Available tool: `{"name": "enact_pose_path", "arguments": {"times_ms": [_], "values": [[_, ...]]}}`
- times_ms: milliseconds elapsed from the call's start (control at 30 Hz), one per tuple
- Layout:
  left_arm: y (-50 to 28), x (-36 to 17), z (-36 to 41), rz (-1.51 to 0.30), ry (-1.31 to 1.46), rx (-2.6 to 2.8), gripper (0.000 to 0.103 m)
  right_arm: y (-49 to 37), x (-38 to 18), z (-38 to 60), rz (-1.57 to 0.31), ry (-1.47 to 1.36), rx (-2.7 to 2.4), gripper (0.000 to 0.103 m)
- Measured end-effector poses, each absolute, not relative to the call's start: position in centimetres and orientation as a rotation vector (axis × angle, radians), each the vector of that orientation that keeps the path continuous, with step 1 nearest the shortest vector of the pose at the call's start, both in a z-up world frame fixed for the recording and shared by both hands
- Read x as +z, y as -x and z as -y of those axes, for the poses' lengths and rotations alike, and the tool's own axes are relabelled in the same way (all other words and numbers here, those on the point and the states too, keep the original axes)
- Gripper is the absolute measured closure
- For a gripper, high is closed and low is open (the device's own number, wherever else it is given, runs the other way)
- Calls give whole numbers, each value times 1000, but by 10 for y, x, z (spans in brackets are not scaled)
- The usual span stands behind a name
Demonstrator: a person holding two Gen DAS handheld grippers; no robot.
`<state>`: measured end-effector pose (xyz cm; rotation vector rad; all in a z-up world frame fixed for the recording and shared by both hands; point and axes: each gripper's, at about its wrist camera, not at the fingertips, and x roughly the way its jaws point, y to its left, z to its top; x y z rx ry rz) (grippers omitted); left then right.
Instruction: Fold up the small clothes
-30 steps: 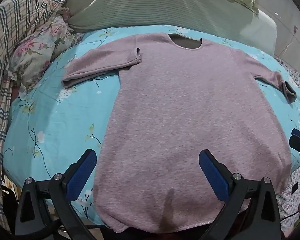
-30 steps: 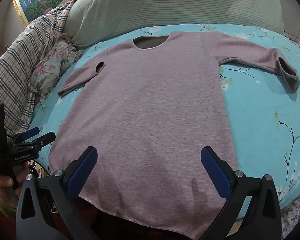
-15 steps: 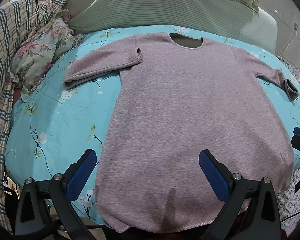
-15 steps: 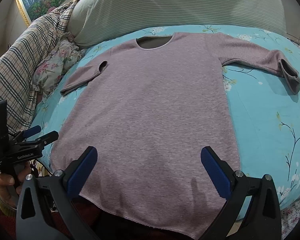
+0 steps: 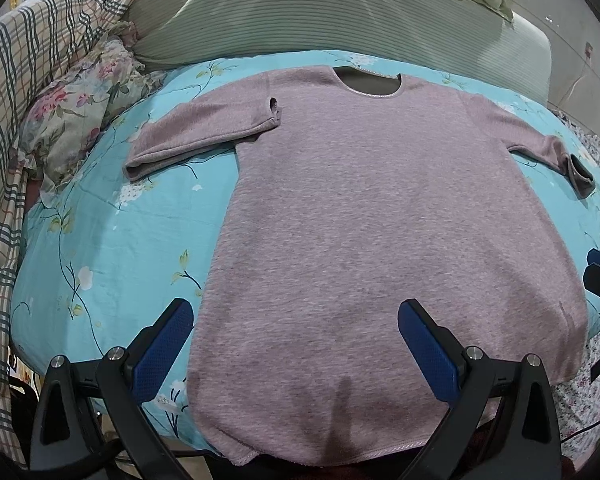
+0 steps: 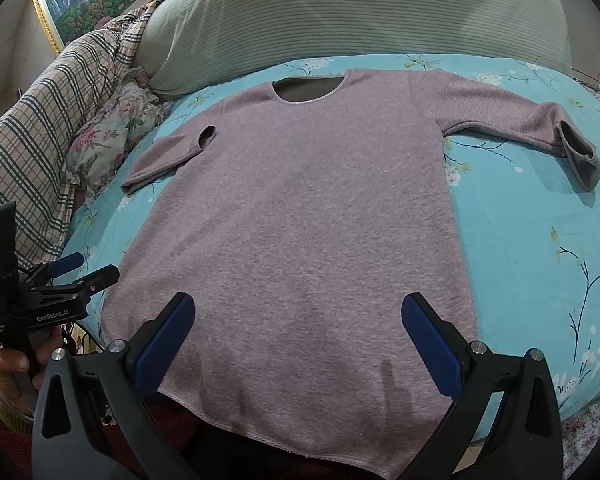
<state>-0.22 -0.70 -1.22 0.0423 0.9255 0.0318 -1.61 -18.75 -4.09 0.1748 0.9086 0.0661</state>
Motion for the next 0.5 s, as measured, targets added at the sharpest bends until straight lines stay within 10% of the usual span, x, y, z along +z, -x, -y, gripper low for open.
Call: {"name": "enact_pose_path", "arguments": {"times_ms": [500], "values": [[0,-13,8,-931,-47,28,0,16,-39,187,-898,-168,69,0]]}}
